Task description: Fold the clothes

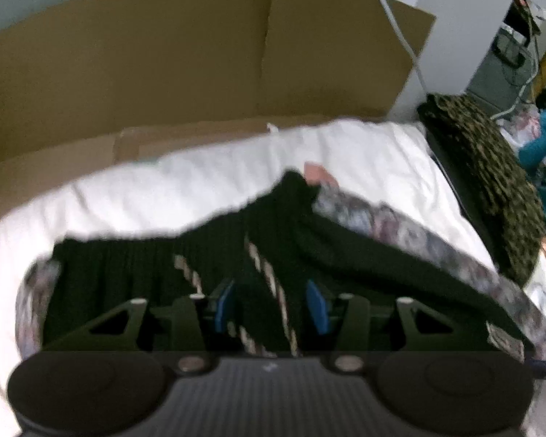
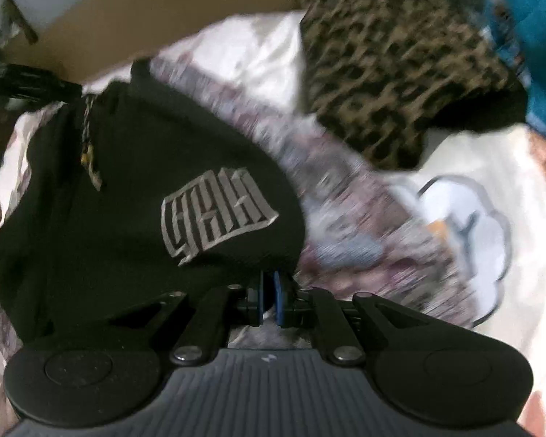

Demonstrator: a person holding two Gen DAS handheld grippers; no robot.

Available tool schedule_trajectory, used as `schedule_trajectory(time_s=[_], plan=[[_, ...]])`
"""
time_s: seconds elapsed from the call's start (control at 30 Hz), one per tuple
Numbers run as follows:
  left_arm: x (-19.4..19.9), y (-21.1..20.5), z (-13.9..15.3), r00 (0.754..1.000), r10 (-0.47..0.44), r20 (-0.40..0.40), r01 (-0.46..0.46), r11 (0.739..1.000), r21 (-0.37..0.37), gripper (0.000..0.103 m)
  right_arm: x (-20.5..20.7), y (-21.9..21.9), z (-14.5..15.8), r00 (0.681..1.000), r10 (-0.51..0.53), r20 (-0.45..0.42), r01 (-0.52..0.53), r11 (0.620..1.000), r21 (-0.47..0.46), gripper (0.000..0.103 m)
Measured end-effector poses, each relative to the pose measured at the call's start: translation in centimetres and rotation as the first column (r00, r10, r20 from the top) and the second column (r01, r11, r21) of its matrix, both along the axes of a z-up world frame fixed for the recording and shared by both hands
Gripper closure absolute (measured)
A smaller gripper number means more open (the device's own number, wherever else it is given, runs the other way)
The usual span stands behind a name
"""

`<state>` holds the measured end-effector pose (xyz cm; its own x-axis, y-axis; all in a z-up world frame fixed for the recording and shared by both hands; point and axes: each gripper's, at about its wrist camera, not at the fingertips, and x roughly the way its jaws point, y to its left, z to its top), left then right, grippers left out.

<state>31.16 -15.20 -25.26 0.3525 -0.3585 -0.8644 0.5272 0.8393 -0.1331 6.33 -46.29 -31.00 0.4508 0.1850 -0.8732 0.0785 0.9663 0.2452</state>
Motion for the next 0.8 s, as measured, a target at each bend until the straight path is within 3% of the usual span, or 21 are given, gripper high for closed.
schedule_trajectory(time_s=[0.1,0.23,0.5,0.53,0.6,0.63,0.8], plan=[[-3.1,1.7,0.1,1.0,0.001,-0.031,-0.002,1.0,-0.025,0.055,-0.5,1.2,-0.8,0.999,0.009,-0.032,-0.009,1.0,0.025,0.098],[-7.2,4.1,0.0,0.997,0.033,-0.068,-0.04,0.994,-0.107,0.041,-1.5,2.6,-1.1,0.999,0.028,-0.045,-0.025,0.998,0.055,0.098],[-13.2,4.4,-0.8,0.979,0.027,-0.203,-0.077,0.967,-0.243,0.04,-4.1,4.2,-0.4,0.998,0.031,-0.062,-0.025,0.995,0.097,0.097],[-14.0,4.1,-0.8,0.977,0.008,-0.213,-0.063,0.965,-0.256,0.038,-4.5,4.0,0.0,0.998,0.02,-0.055,-0.014,0.994,0.11,0.094],[-15.7,3.2,-1.1,0.971,-0.034,-0.237,-0.033,0.962,-0.273,0.037,-5.3,3.6,0.3,0.999,0.003,-0.052,0.003,0.992,0.124,0.076],[-16.5,2.8,-1.4,0.966,-0.056,-0.251,-0.017,0.96,-0.279,0.037,-5.6,3.4,0.2,0.998,-0.003,-0.055,0.01,0.992,0.125,0.062],[-20.1,0.5,-3.7,0.923,-0.149,-0.354,0.045,0.957,-0.285,0.036,-7.2,2.4,-0.1,0.997,-0.035,-0.071,0.044,0.99,0.133,0.06]])
